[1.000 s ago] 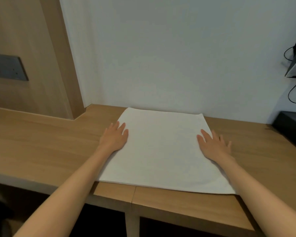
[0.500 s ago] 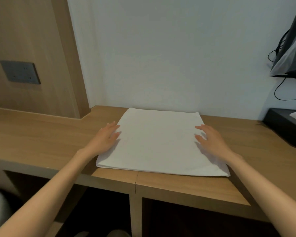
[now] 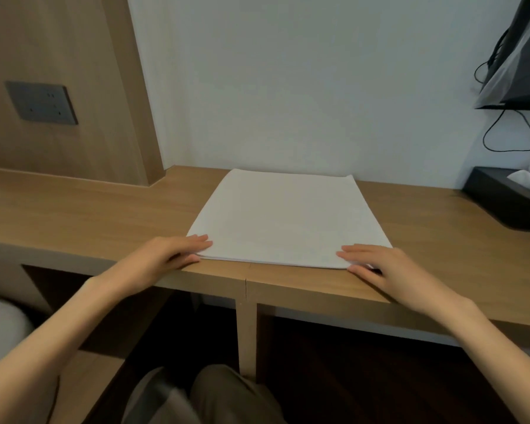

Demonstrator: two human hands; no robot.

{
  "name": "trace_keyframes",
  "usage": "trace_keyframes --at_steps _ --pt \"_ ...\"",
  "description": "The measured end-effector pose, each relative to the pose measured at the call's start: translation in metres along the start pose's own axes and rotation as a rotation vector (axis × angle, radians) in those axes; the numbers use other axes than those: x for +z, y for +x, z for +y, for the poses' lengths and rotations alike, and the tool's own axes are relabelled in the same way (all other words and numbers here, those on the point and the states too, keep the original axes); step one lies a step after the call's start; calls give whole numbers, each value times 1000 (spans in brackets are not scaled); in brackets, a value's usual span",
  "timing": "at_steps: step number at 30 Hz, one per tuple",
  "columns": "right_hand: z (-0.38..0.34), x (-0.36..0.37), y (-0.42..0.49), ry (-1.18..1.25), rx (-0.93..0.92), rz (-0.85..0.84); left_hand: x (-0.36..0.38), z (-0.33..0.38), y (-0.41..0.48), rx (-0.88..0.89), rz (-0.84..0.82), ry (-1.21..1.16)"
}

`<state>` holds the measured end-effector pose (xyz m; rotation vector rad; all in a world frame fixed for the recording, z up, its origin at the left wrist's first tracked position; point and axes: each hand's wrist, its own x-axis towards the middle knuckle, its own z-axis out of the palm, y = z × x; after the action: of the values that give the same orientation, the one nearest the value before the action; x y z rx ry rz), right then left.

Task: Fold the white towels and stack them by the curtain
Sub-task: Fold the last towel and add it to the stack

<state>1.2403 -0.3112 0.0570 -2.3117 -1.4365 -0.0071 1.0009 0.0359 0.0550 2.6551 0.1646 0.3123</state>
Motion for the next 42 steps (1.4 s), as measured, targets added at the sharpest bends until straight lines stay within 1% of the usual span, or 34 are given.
trace_keyframes --at_steps 2,5,10,15,18,19,21,23,24,25,28,31,33,36,40,42 --pt "3 -2 -3 -78 -7 13 -1 -1 -4 24 32 38" --pt "5 -4 -6 -172 15 -7 -1 0 -6 34 26 144" --pt "3 -4 -4 -247 60 13 -2 -1 0 108 88 286" --pt "-2 2 0 -286 70 116 2 -5 14 22 134 376" --pt "1 2 3 -301 112 185 7 -4 17 -31 183 372" --pt "3 3 4 -249 121 222 10 -3 17 -66 206 350" --pt "5 4 4 -22 176 333 13 -1 17 -122 241 302" --pt "7 4 5 174 254 450 13 -3 18 -140 229 292" --pt "8 4 6 221 273 485 12 -4 17 -138 235 272" --pt "10 4 6 249 280 506 11 -6 16 -119 262 227" --pt "14 5 5 294 270 569 10 -7 8 -33 361 -5" --pt "15 4 7 385 244 664 8 -2 9 -80 418 -217" --pt "14 2 9 453 232 723 7 2 16 -138 508 -344" --pt "11 -1 15 468 237 815 4 7 26 -171 630 -460" --pt "2 -9 35 496 238 993 -10 8 45 -138 741 -580" --pt "-3 -14 50 485 251 1032 -19 11 58 -151 803 -640"
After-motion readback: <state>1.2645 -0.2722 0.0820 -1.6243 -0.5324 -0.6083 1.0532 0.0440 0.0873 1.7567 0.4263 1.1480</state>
